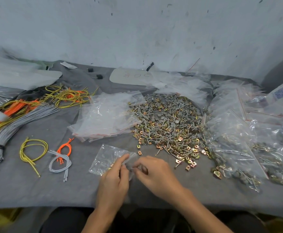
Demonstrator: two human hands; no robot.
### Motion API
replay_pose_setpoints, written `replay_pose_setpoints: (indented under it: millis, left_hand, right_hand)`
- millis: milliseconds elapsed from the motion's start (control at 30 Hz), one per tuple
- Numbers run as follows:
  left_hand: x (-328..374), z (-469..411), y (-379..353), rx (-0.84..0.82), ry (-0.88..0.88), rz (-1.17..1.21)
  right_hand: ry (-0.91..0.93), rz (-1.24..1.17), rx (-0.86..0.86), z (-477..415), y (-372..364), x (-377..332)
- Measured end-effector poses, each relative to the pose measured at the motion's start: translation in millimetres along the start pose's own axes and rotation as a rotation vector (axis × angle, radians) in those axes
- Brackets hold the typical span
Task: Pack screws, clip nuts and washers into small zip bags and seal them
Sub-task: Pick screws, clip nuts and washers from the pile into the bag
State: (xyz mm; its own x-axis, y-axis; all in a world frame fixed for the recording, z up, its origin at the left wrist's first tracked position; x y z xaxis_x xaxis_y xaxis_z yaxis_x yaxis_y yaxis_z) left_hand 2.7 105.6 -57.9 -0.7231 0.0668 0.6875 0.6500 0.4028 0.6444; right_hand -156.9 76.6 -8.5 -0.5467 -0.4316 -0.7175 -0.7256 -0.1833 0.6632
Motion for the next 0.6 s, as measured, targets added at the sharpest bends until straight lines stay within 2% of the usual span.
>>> replay_pose_setpoints:
  millis: [200, 367, 433, 500, 600]
  left_hand:
    - [4, 2, 3, 0.001, -0.027, -0.04]
    - [9, 4, 6, 0.011, -0.086, -0.079]
    - [10, 6, 5, -0.01, -0.13, -0.132]
    - [11, 8, 3, -0.028, -0.215, -0.217]
    - [12, 9, -4, -0.019, -0.397, -0.34]
  right_hand:
    - [-0.008, 0.075, 0.116, -7, -12, 2]
    - [-0.002, 0.076, -0.103, -7, -13, 2]
    - [-0.018, 0.037, -0.129, -6, -4, 4]
    - [-0.064, 0.064, -0.088, -5, 9, 14]
    - [-0.188, 0.249, 0.015, -12, 34, 39]
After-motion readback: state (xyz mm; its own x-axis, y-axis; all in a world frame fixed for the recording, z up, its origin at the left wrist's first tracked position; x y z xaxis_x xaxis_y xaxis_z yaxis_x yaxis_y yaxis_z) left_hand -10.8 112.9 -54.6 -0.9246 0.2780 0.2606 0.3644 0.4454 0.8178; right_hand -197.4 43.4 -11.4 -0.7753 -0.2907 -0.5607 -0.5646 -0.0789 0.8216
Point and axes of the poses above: each hand's wrist, its own z-axis away from the middle knuckle, its own y-axis out of the back of the hand, x = y × z, the point moved 1 cm from there along -z, towards the middle knuckle, and after that the axes turned 12 degrees about -z, right-handed, at the moved point
